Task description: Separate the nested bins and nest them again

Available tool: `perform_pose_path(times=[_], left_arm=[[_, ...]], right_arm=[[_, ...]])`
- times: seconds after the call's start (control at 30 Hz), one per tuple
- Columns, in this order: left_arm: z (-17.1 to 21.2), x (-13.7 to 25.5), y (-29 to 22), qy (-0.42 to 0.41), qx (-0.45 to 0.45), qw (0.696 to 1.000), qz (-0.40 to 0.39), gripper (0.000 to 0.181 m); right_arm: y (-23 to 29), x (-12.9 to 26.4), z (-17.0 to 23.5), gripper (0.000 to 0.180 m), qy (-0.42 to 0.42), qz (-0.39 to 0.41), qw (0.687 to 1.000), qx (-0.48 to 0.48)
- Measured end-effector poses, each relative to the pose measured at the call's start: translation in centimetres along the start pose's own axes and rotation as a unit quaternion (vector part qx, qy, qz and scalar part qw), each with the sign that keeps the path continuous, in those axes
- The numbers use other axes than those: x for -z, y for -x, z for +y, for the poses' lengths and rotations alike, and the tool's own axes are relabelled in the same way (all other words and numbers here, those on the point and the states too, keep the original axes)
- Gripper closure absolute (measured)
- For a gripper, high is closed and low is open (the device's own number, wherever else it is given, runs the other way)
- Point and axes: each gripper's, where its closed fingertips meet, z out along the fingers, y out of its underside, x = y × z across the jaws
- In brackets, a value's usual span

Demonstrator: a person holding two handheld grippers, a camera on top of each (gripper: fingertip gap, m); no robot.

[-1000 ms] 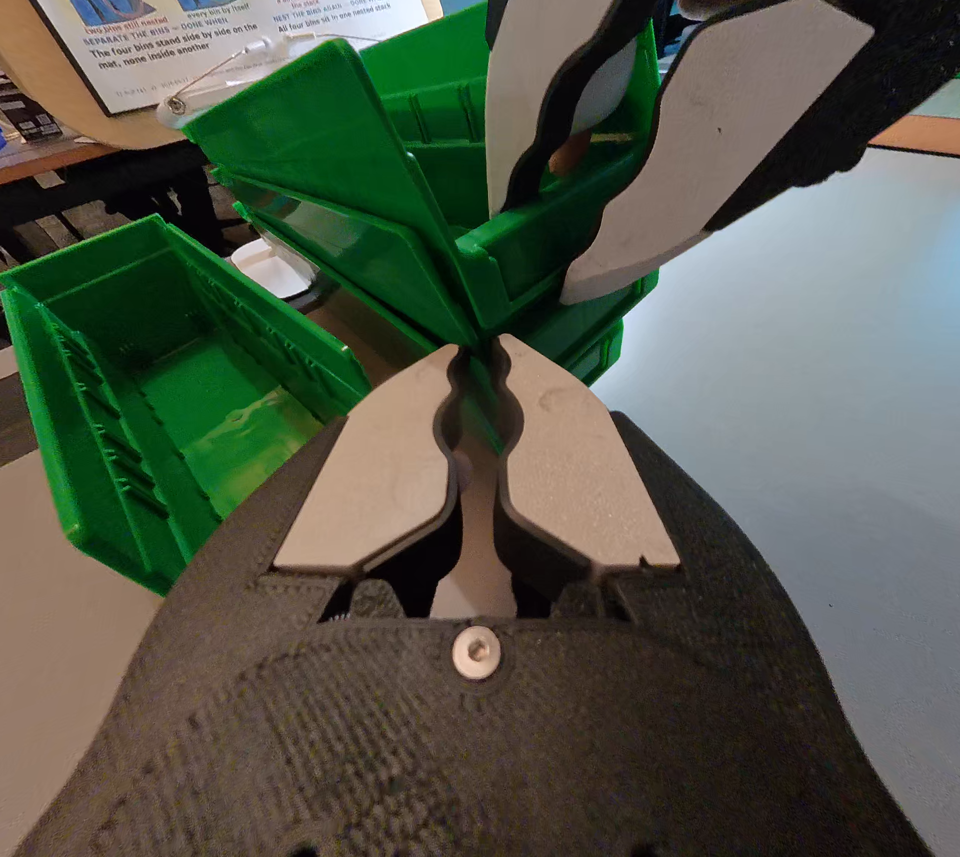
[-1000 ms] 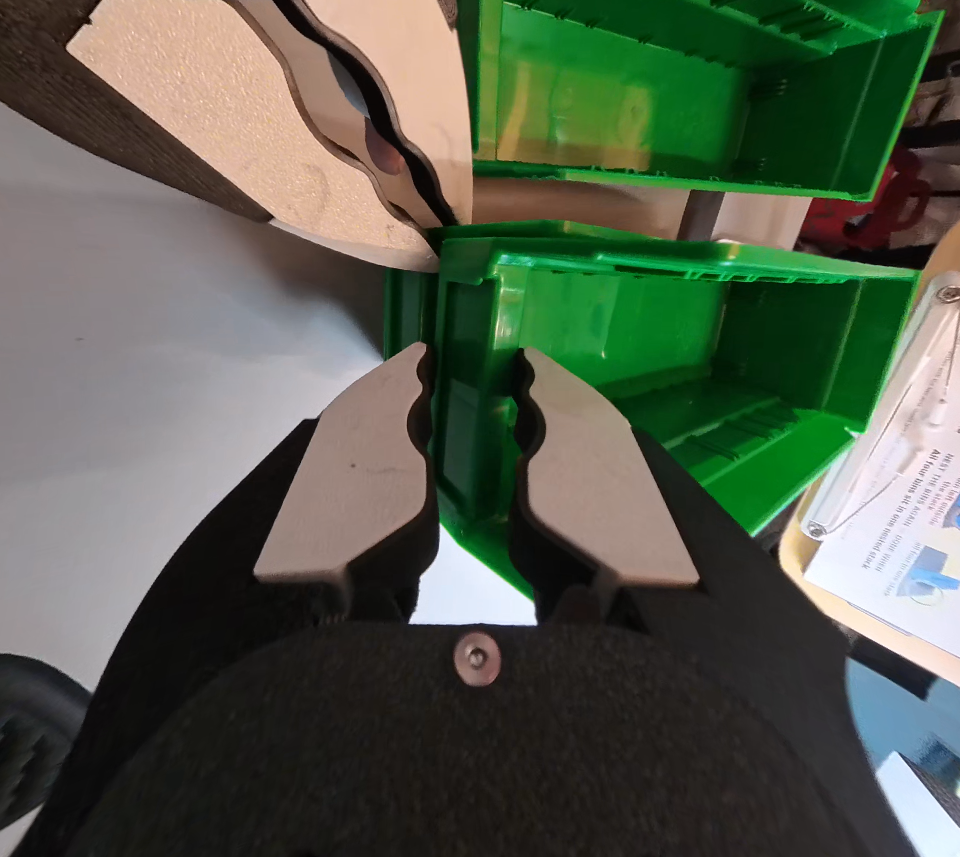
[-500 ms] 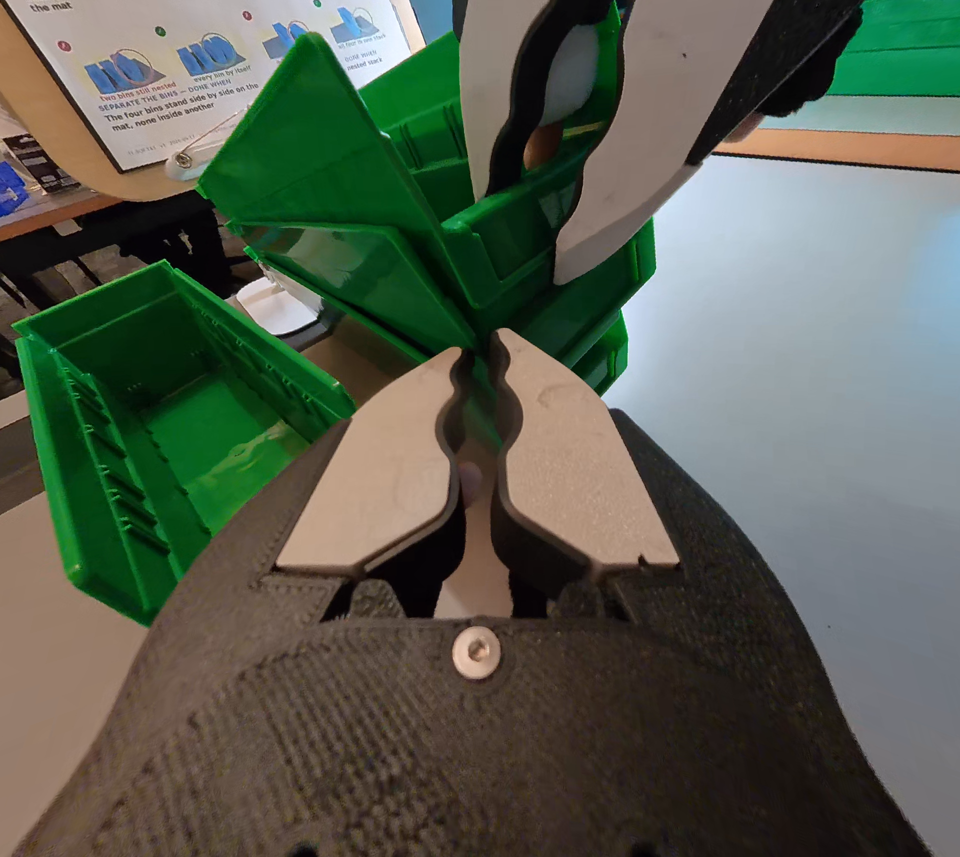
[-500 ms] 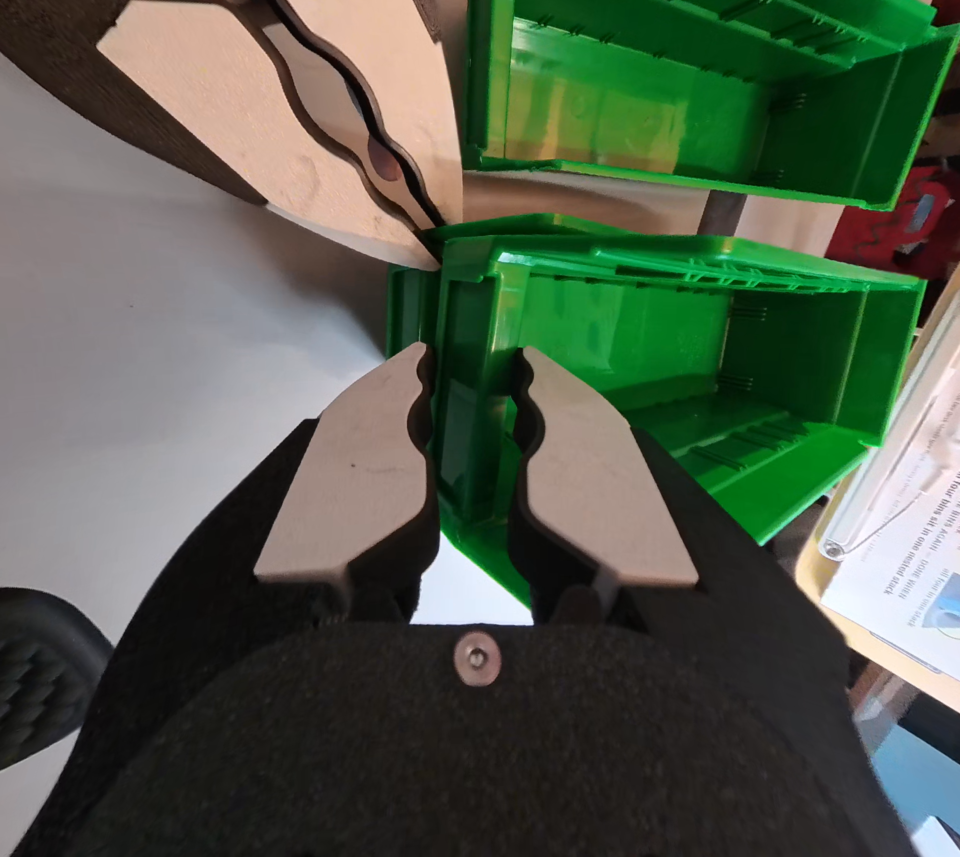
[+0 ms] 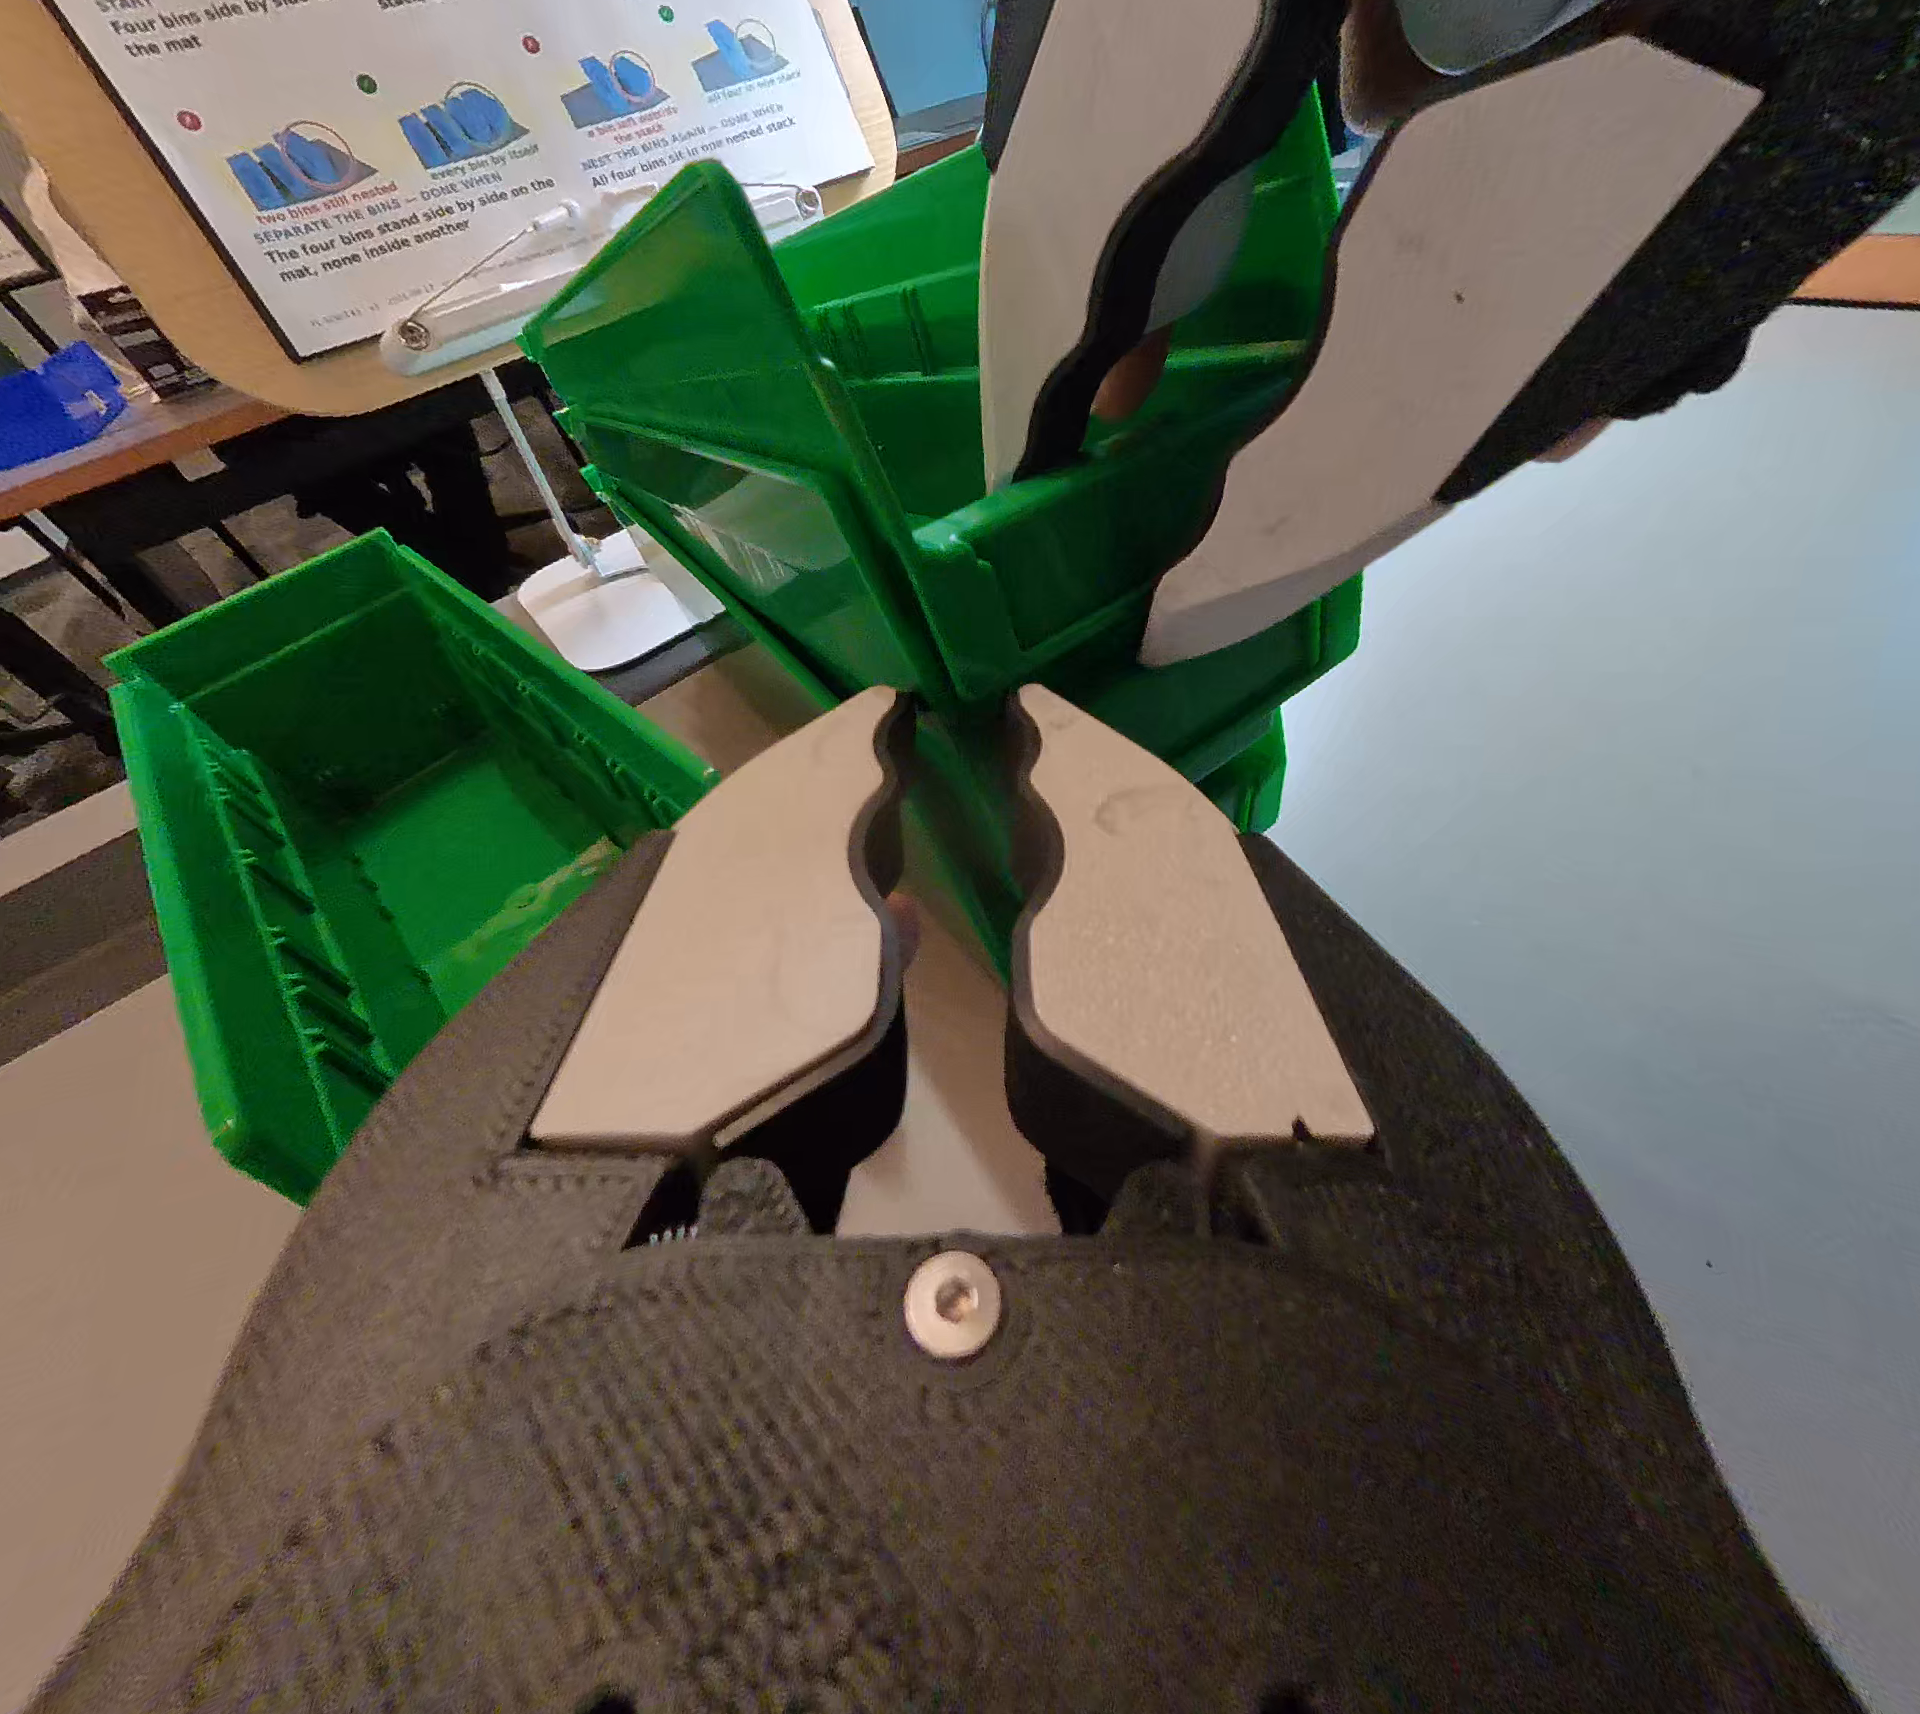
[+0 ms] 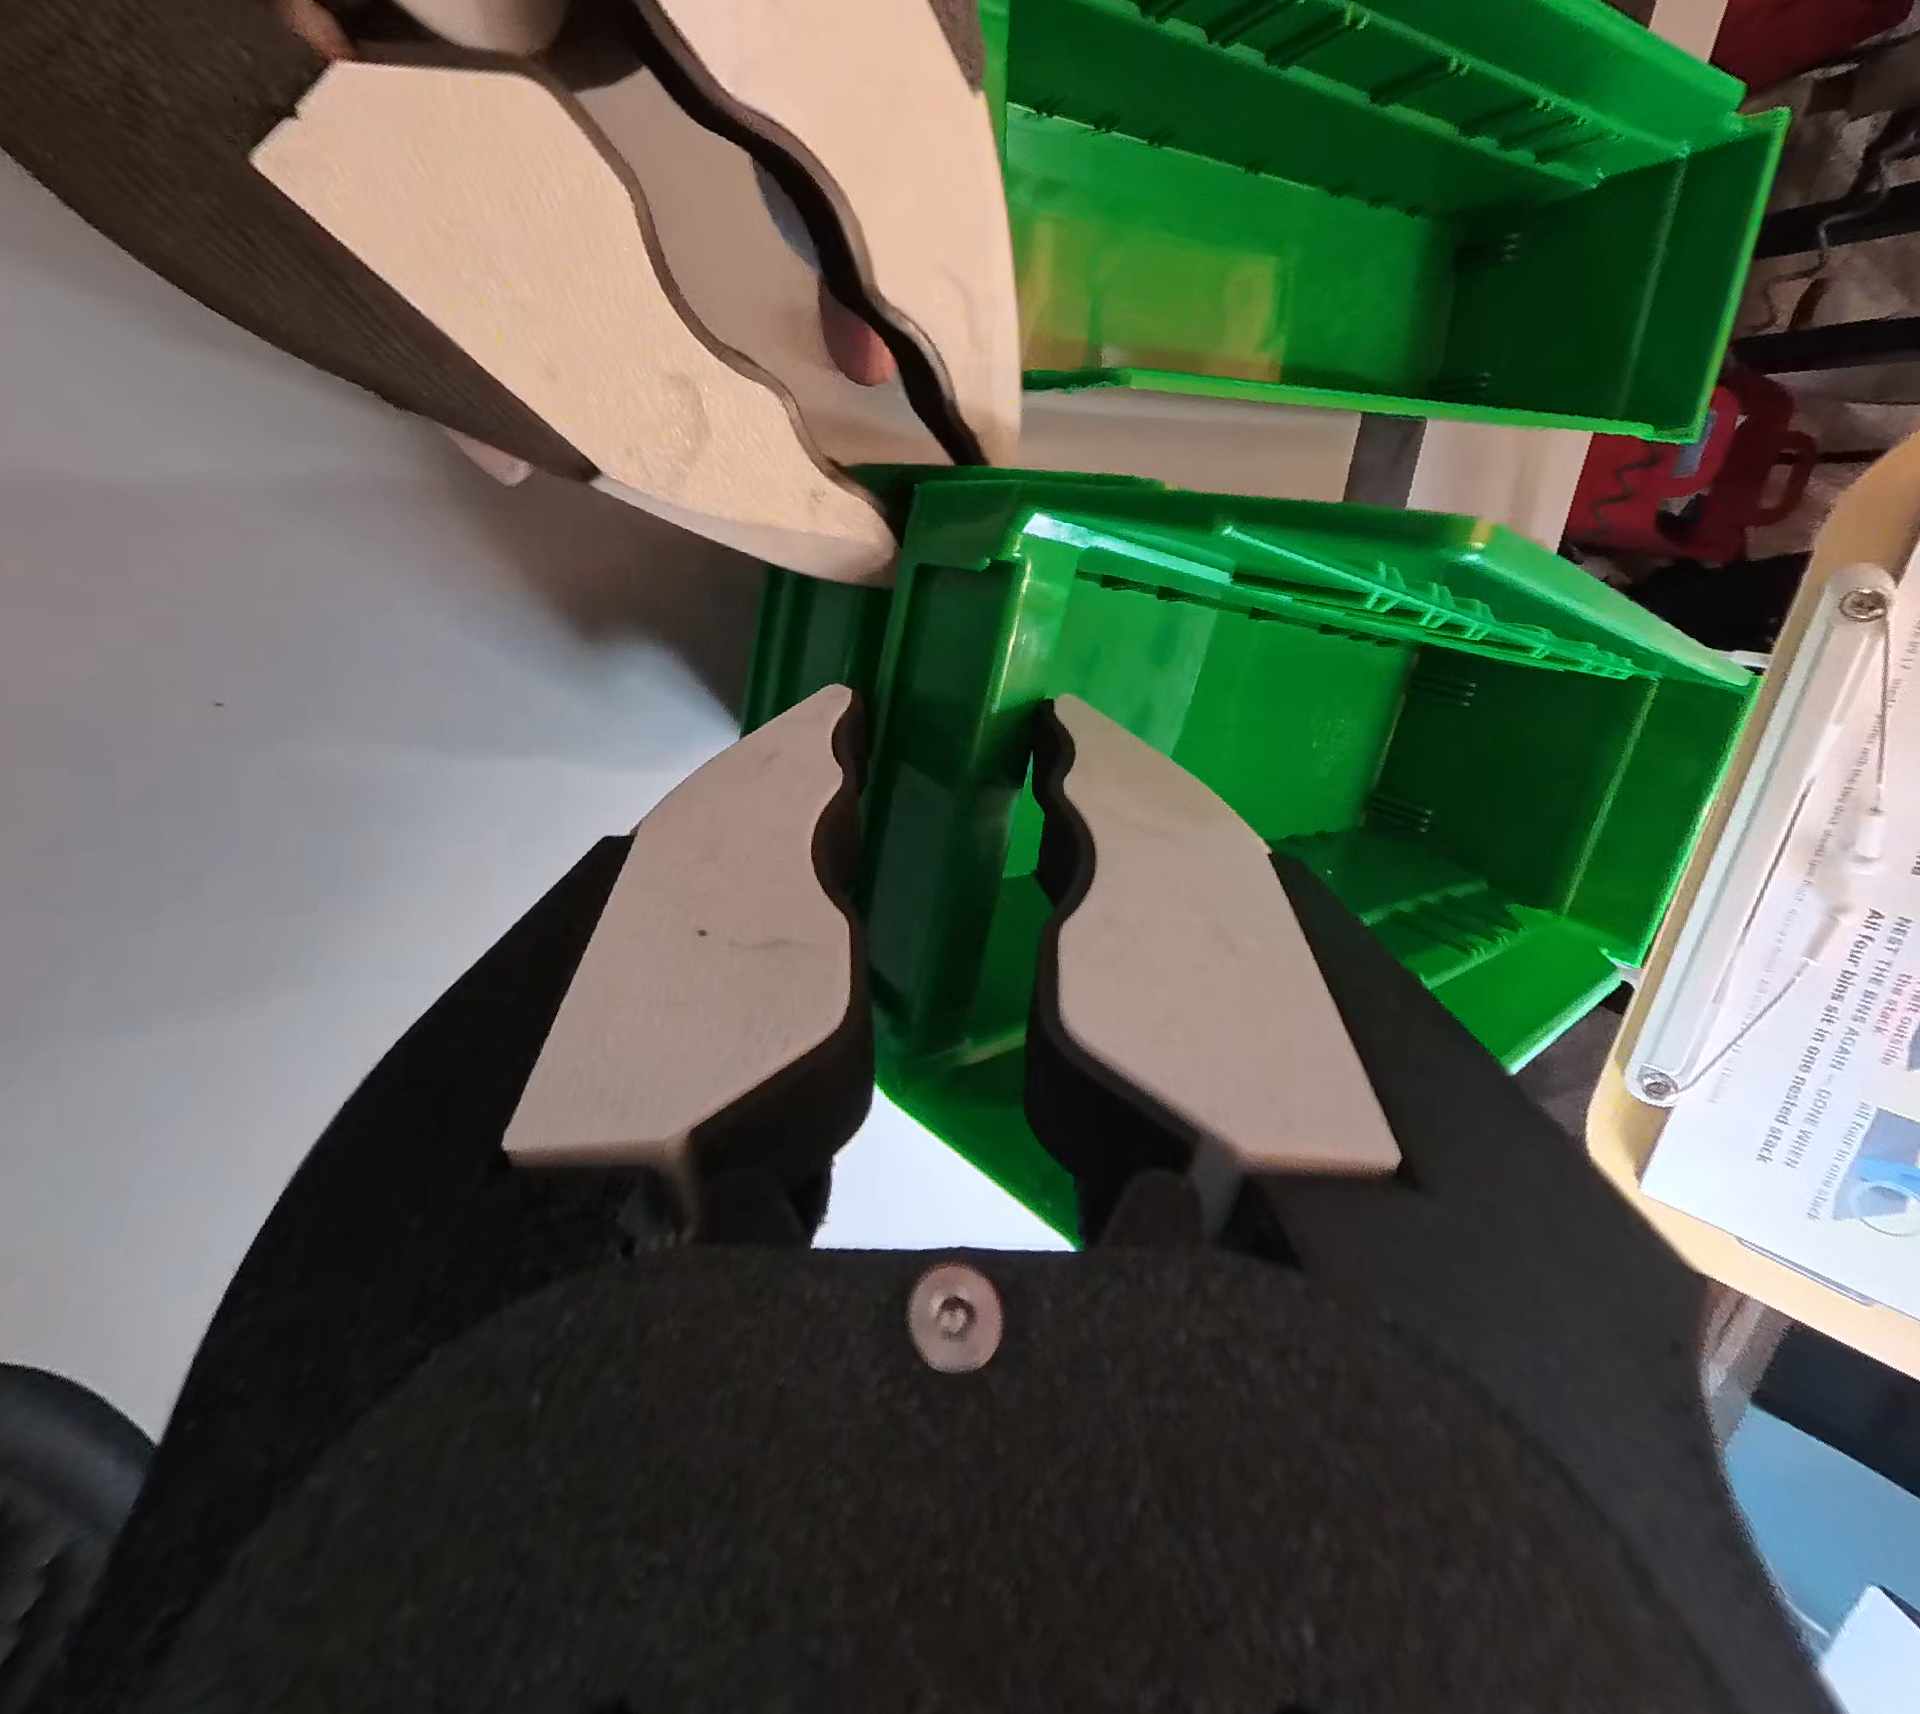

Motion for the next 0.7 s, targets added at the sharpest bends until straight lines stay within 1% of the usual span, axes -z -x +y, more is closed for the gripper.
perform_pose_path(times=[0.1, 0.13, 0.2, 0.23, 0.27, 0.3, 0.33, 0.43, 0.53, 0.6, 0.7], left_arm=[[0.0, -0.1, 0.0, -0.003, -0.002, 1.000, 0.001, 0.166], [0.0, -0.1, 0.0, -0.001, -0.002, 1.000, 0.000, 0.167], [0.2, 0.0, -0.1, 0.003, -0.003, 1.000, 0.000, 0.168], [0.3, 0.0, -0.1, 0.003, -0.001, 1.000, 0.001, 0.168], [0.3, 0.0, -0.1, 0.002, 0.001, 1.000, 0.001, 0.168], [0.3, 0.0, -0.1, 0.003, 0.002, 1.000, 0.003, 0.168], [0.4, 0.0, -0.1, 0.004, 0.003, 1.000, 0.004, 0.168], [0.5, 0.1, -0.1, 0.006, 0.007, 1.000, 0.006, 0.168], [0.8, 0.2, -0.1, 0.007, 0.011, 1.000, 0.011, 0.169], [0.9, 0.3, -0.2, 0.007, 0.015, 1.000, 0.014, 0.169], [1.0, 0.4, -0.2, 0.005, 0.026, 0.999, 0.022, 0.169]], right_arm=[[0.1, 0.3, 0.1, 0.148, 0.005, 0.001, 1.000, 0.007], [0.1, 0.9, -0.2, 0.150, -0.008, -0.010, 1.000, 0.005], [-0.7, 4.0, -2.3, 0.150, -0.087, -0.052, 0.994, -0.032], [-1.9, 5.8, -3.0, 0.151, -0.125, -0.071, 0.988, -0.060], [-4.4, 6.9, -3.1, 0.151, -0.145, -0.057, 0.984, -0.085], [-7.5, 7.3, -2.4, 0.151, -0.142, -0.020, 0.984, -0.103], [-10.2, 6.9, -1.2, 0.151, -0.120, 0.009, 0.986, -0.111], [-16.1, 3.4, 2.9, 0.151, -0.041, 0.040, 0.989, -0.135], [-19.8, -1.3, 6.7, 0.149, 0.038, 0.049, 0.989, -0.136], [-21.7, -4.0, 8.5, 0.147, 0.068, 0.047, 0.987, -0.137], [-23.4, -7.1, 10.0, 0.144, 0.086, 0.028, 0.985, -0.147]])
